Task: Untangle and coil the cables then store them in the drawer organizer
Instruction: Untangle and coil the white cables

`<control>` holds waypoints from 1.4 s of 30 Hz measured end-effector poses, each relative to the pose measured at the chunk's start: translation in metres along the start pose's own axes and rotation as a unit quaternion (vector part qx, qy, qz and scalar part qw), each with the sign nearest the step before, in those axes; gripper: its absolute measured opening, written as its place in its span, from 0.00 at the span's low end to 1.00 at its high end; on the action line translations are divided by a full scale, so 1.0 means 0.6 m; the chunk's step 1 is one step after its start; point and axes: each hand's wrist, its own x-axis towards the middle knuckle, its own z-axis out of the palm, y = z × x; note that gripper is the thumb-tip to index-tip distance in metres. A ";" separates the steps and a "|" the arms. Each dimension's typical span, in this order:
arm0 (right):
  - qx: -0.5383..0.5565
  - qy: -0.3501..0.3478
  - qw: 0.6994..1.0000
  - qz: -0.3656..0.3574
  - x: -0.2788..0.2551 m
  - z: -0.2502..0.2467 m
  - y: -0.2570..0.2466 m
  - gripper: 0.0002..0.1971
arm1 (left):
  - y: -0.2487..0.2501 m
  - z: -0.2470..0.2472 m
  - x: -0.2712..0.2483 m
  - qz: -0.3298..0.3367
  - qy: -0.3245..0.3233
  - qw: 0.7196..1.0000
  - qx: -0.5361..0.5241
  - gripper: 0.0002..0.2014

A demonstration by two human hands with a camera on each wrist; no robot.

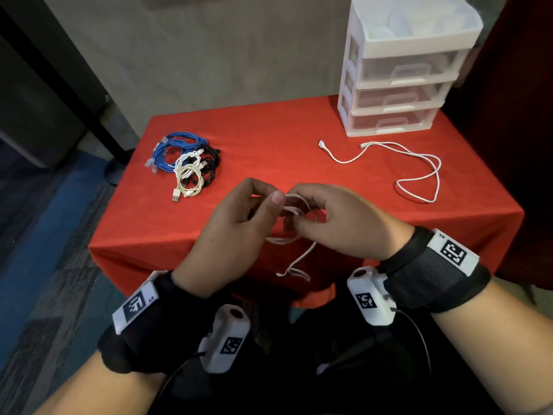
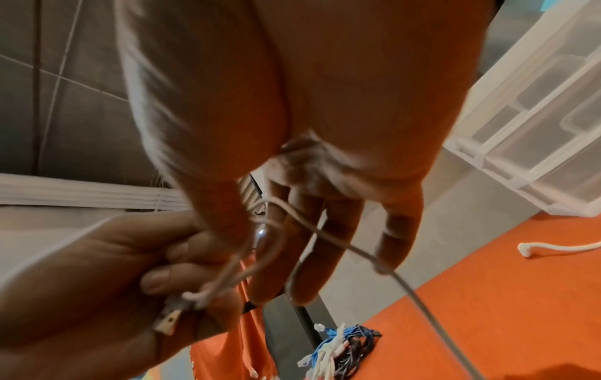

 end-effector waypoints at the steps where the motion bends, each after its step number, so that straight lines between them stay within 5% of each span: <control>1: 0.023 0.015 1.000 0.003 0.000 0.003 0.000 0.06 | -0.002 0.001 0.000 -0.004 0.005 1.000 -0.002 0.08; 7: 0.336 0.055 0.937 0.079 -0.002 0.012 -0.008 0.04 | -0.006 -0.011 0.015 -0.045 -0.055 0.997 -0.005 0.17; 12: 0.289 0.022 0.955 0.065 0.000 0.004 -0.016 0.05 | -0.003 -0.026 0.014 -0.080 -0.161 0.983 -0.026 0.18; 20: 0.171 0.035 0.983 0.064 -0.011 -0.003 0.014 0.03 | -0.014 -0.028 0.009 -0.129 0.014 0.982 -0.137 0.15; 25: 0.028 0.069 0.993 0.095 -0.017 0.006 0.037 0.07 | -0.024 -0.014 0.003 -0.180 0.050 0.960 -0.208 0.14; 28: 0.131 0.117 0.970 0.166 -0.016 0.012 0.038 0.12 | -0.024 0.008 0.001 -0.244 0.075 0.913 -0.319 0.13; 32: 0.360 0.144 0.902 0.187 -0.020 0.031 0.010 0.07 | -0.025 0.040 -0.002 -0.285 0.105 0.863 -0.405 0.13; 42: 0.435 0.126 0.886 0.093 -0.030 0.044 -0.009 0.06 | 0.027 0.049 -0.001 -0.265 0.114 0.838 -0.464 0.15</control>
